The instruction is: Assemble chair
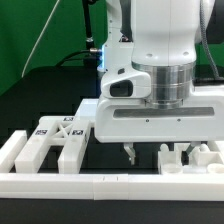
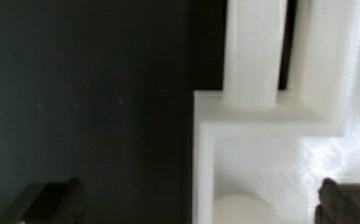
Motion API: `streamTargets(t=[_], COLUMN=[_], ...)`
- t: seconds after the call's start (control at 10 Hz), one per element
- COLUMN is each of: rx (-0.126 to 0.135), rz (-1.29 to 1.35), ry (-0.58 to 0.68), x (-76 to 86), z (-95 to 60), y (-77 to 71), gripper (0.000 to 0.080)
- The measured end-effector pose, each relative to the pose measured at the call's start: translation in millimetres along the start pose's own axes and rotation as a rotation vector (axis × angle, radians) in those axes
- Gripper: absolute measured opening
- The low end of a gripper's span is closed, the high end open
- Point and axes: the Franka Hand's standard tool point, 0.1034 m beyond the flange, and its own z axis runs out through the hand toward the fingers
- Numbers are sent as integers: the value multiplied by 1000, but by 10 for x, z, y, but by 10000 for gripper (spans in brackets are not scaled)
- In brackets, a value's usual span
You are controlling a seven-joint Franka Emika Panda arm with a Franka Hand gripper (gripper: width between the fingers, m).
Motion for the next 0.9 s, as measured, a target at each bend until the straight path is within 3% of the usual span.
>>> streamTargets(t=[0.2, 0.4, 0.6, 0.7, 0.9], rx=[0, 4, 3, 4, 2], rz=[-21, -20, -17, -18, -19], ry=[-25, -55, -163, -200, -349], x=[-93, -310, -512, -466, -521], z=[-235, -498, -523, -525, -513], y=[98, 105, -9, 8, 7], gripper=[648, 649, 649, 649, 649])
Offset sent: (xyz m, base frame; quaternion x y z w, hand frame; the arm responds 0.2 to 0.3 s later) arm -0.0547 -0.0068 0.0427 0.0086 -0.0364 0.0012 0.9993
